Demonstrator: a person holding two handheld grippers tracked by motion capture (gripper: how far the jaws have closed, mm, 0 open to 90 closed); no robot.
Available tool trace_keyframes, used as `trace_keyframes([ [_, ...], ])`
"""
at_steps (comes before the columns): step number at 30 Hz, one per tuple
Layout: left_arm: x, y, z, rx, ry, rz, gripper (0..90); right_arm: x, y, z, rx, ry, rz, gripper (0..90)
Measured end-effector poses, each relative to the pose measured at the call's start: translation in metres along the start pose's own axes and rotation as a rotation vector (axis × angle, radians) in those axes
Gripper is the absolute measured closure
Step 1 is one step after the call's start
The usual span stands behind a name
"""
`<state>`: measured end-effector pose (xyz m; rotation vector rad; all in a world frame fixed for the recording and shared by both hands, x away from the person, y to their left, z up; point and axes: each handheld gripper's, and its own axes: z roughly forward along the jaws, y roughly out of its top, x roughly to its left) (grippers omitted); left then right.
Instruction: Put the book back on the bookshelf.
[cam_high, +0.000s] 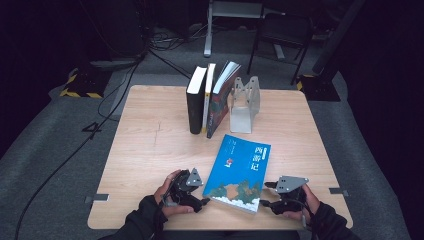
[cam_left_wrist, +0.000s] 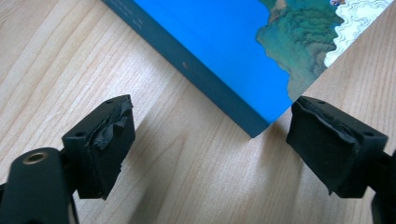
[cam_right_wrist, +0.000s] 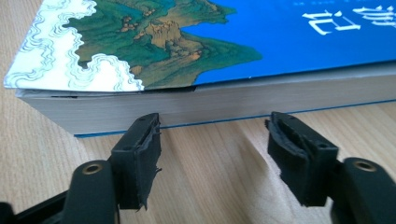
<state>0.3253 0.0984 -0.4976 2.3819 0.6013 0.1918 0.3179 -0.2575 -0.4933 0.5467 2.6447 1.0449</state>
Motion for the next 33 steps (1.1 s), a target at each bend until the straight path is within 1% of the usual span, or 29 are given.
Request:
trace_keyframes([
  [1, -0.001, 0.000, 0.000, -0.003, 0.004, 0.003, 16.0, 0.000, 0.000, 0.000, -0.003, 0.003, 0.008, 34.1],
  [4, -0.003, 0.002, -0.002, -0.013, 0.000, 0.004, 17.0, 0.000, 0.000, 0.000, -0.008, -0.003, 0.006, 33.8],
  [7, -0.006, 0.005, -0.009, -0.049, -0.007, 0.012, 19.1, -0.001, 0.001, -0.001, -0.017, -0.009, 0.007, 33.8],
  [8, -0.009, 0.007, -0.012, -0.056, 0.004, 0.038, 19.7, -0.001, 0.001, -0.001, -0.018, -0.010, 0.008, 33.9],
  [11, -0.012, 0.010, -0.014, -0.070, -0.003, 0.050, 19.3, -0.001, 0.002, -0.001, -0.023, -0.017, 0.009, 33.9],
  [14, -0.021, 0.016, -0.016, -0.088, -0.021, 0.077, 19.3, -0.001, 0.005, -0.002, -0.035, -0.019, 0.012, 33.9],
  [15, -0.024, 0.018, -0.015, -0.093, -0.020, 0.080, 19.3, -0.001, 0.006, -0.002, -0.039, -0.020, 0.009, 33.8],
  [19, -0.039, 0.030, -0.011, -0.106, -0.027, 0.120, 19.8, -0.002, 0.009, -0.005, -0.057, -0.023, 0.008, 33.8],
  [21, -0.045, 0.034, -0.008, -0.103, -0.028, 0.135, 19.8, -0.002, 0.011, -0.007, -0.076, -0.028, 0.014, 33.8],
  [22, -0.047, 0.036, -0.006, -0.098, -0.021, 0.135, 20.0, -0.003, 0.012, -0.008, -0.083, -0.029, 0.013, 33.8],
  [23, -0.049, 0.037, -0.005, -0.100, -0.025, 0.139, 20.2, -0.003, 0.013, -0.009, -0.087, -0.030, 0.016, 33.9],
  [25, -0.052, 0.040, -0.001, -0.092, -0.010, 0.131, 20.5, -0.003, 0.015, -0.010, -0.097, -0.031, 0.015, 33.8],
  [27, -0.054, 0.042, 0.003, -0.087, -0.007, 0.130, 21.3, -0.003, 0.018, -0.011, -0.108, -0.038, 0.014, 33.8],
  [29, -0.057, 0.044, 0.009, -0.075, 0.010, 0.121, 21.1, -0.004, 0.023, -0.013, -0.124, -0.037, 0.020, 33.8],
  [31, -0.059, 0.046, 0.011, -0.086, 0.006, 0.120, 21.0, -0.005, 0.026, -0.014, -0.138, -0.039, 0.020, 33.8],
  [32, -0.061, 0.048, 0.012, -0.089, 0.012, 0.125, 21.1, -0.005, 0.028, -0.015, -0.145, -0.039, 0.025, 33.9],
  [33, -0.062, 0.049, 0.013, -0.092, 0.022, 0.120, 21.2, -0.006, 0.029, -0.015, -0.153, -0.039, 0.027, 33.9],
])
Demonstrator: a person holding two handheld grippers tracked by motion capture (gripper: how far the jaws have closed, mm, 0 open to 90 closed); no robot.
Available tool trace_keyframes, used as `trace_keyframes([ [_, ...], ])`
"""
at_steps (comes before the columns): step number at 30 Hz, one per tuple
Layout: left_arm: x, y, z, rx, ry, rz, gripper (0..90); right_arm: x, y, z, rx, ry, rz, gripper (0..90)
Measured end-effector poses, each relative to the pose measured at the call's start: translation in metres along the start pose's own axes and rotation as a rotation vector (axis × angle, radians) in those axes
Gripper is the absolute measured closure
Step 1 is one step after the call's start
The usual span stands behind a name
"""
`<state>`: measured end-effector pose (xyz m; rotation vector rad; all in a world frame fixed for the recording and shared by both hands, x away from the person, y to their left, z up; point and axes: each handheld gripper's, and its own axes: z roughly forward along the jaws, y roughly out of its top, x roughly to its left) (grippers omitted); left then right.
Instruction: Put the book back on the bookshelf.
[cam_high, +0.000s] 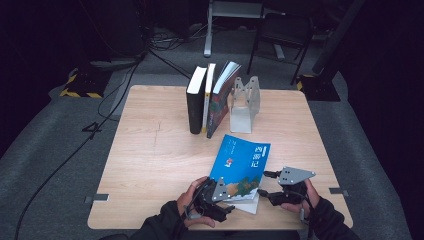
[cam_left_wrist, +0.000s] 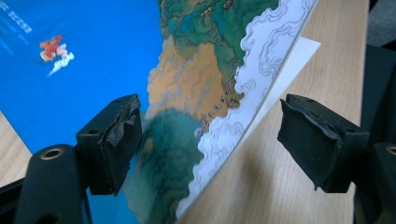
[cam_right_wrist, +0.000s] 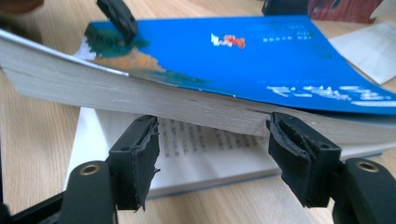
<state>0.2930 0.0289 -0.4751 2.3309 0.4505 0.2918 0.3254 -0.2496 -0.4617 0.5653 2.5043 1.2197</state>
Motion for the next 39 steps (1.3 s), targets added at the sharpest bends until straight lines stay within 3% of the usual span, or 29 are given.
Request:
trace_keyframes([
  [7, -0.006, 0.009, 0.010, -0.012, 0.053, -0.031, 22.8, -0.001, 0.007, 0.000, -0.017, -0.003, 0.000, 33.8],
  [12, -0.007, 0.016, 0.015, -0.027, 0.079, -0.052, 30.9, -0.003, 0.011, 0.001, -0.030, -0.002, 0.003, 33.8],
  [14, -0.009, 0.018, 0.018, -0.034, 0.107, -0.055, 33.8, -0.003, 0.012, 0.001, -0.031, -0.003, 0.004, 33.8],
  [19, -0.009, 0.020, 0.014, -0.043, 0.101, -0.024, 42.3, -0.004, 0.014, 0.002, -0.034, -0.002, 0.007, 33.7],
  [21, -0.013, 0.022, 0.012, -0.040, 0.122, 0.014, 53.2, -0.004, 0.015, 0.003, -0.040, -0.010, 0.013, 33.6],
  [23, -0.014, 0.023, 0.009, -0.034, 0.136, 0.019, 59.4, -0.002, 0.016, 0.003, -0.044, -0.025, 0.013, 33.6],
  [28, -0.009, 0.022, 0.003, -0.045, 0.130, 0.018, 66.8, -0.004, 0.016, 0.002, -0.055, -0.025, 0.022, 35.4],
  [31, 0.003, 0.019, -0.005, -0.065, 0.097, -0.016, 71.3, -0.005, 0.014, 0.002, -0.046, -0.007, 0.021, 36.6],
  [34, 0.011, 0.015, -0.011, -0.079, 0.075, -0.034, 72.0, -0.005, 0.014, 0.002, -0.041, -0.014, 0.015, 36.4],
  [37, 0.018, 0.010, -0.017, -0.079, 0.064, -0.015, 72.4, -0.006, 0.015, 0.000, -0.051, -0.021, 0.020, 35.4],
  [39, 0.023, 0.005, -0.021, -0.100, 0.056, -0.024, 72.4, -0.007, 0.016, -0.001, -0.058, -0.026, 0.016, 34.4],
])
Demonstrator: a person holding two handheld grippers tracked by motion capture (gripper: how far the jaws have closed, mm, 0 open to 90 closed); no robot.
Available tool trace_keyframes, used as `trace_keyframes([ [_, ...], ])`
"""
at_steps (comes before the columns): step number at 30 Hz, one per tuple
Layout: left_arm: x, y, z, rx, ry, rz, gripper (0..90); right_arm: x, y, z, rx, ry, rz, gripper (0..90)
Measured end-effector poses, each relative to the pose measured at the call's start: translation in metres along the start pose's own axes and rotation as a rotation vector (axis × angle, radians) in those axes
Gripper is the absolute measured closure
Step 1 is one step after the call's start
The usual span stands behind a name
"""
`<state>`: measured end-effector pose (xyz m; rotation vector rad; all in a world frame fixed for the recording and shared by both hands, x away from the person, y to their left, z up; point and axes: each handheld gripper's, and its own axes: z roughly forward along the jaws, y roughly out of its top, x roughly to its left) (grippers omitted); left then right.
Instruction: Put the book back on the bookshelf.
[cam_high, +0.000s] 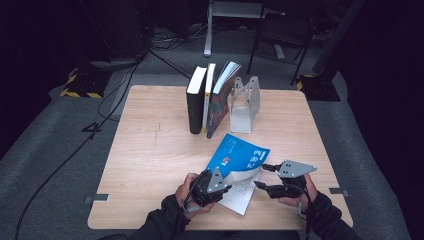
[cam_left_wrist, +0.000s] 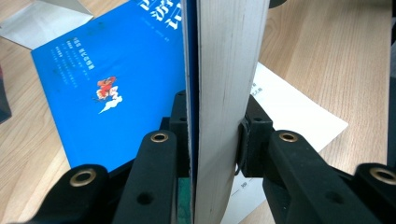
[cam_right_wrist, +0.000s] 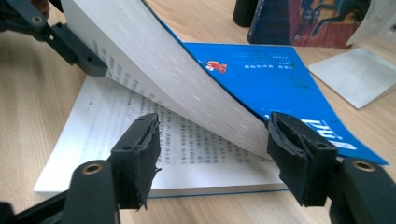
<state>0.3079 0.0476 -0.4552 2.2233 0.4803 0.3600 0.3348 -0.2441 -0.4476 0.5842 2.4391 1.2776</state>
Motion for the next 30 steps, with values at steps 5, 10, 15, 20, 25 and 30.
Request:
trace_keyframes([
  [5, 0.007, -0.006, -0.007, -0.009, -0.011, 0.014, 72.2, -0.002, 0.006, 0.006, -0.005, -0.031, -0.040, 31.9],
  [10, 0.014, -0.010, -0.011, -0.009, -0.033, 0.018, 71.8, -0.006, 0.007, 0.016, 0.007, -0.019, -0.056, 30.1],
  [15, 0.022, -0.013, -0.018, -0.009, -0.051, 0.015, 71.5, -0.010, 0.007, 0.020, 0.021, -0.049, -0.077, 29.9],
  [20, 0.026, -0.016, -0.022, 0.000, -0.058, 0.016, 70.9, -0.015, 0.007, 0.029, 0.052, -0.029, -0.093, 27.9],
  [25, 0.031, -0.019, -0.029, -0.004, -0.050, 0.009, 70.5, -0.017, 0.007, 0.036, 0.065, -0.018, -0.127, 32.0],
  [30, 0.038, -0.024, -0.036, 0.000, -0.043, -0.008, 69.4, -0.017, 0.008, 0.043, 0.063, 0.001, -0.154, 42.6],
])
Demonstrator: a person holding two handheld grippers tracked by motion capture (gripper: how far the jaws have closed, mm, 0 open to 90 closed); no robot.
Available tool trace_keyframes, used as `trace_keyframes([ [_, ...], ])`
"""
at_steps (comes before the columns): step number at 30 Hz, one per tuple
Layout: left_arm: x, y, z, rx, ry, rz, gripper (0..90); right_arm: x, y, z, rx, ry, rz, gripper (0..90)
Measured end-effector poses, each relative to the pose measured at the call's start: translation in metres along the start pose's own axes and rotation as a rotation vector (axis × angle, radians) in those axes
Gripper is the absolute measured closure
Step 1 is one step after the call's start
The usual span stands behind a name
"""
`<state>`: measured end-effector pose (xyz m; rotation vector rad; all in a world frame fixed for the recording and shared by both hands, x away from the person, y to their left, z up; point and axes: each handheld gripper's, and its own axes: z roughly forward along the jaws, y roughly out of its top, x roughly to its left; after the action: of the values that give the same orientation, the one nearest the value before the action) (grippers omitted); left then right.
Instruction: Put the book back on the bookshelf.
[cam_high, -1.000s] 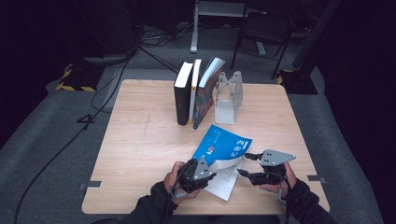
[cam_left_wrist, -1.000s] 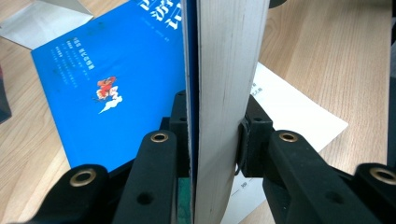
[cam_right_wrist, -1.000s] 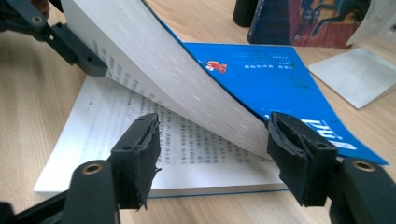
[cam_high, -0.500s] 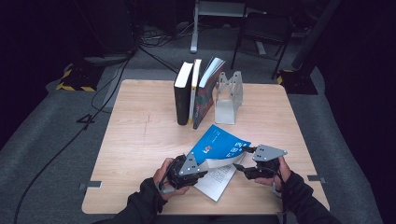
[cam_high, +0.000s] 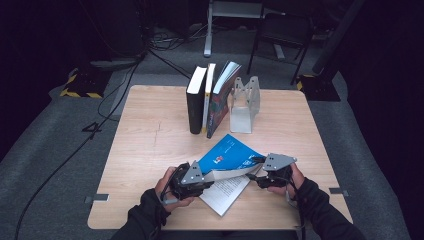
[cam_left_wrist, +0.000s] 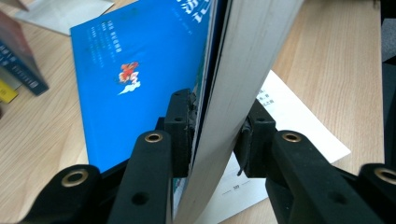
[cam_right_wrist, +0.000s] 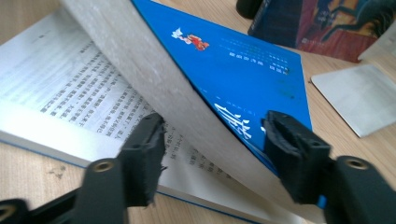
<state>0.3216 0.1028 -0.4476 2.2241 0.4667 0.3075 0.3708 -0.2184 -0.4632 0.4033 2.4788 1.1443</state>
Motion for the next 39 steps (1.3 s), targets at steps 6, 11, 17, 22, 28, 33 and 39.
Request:
trace_keyframes([
  [6, -0.006, 0.001, -0.002, 0.041, 0.058, 0.000, 63.3, 0.009, 0.007, -0.003, 0.019, 0.014, -0.118, 58.3],
  [11, -0.026, 0.017, 0.009, 0.050, 0.095, 0.072, 56.1, 0.015, 0.012, -0.003, 0.030, 0.019, -0.138, 60.0],
  [17, -0.030, 0.024, 0.015, 0.048, 0.109, 0.096, 62.2, 0.022, 0.019, -0.002, 0.037, 0.029, -0.137, 61.2],
  [22, -0.022, 0.019, 0.010, 0.043, 0.092, 0.084, 69.1, 0.022, 0.022, 0.000, 0.020, 0.045, -0.119, 58.9],
  [28, -0.005, 0.007, -0.004, -0.004, 0.042, 0.062, 70.0, 0.008, 0.014, 0.008, 0.038, 0.010, -0.076, 41.8],
  [33, 0.007, -0.001, -0.015, -0.036, 0.016, 0.024, 69.7, -0.008, 0.006, 0.010, 0.021, 0.008, -0.042, 52.5],
  [39, 0.011, -0.003, -0.021, -0.013, 0.012, 0.015, 66.7, -0.004, 0.006, 0.008, -0.002, -0.007, -0.102, 59.2],
])
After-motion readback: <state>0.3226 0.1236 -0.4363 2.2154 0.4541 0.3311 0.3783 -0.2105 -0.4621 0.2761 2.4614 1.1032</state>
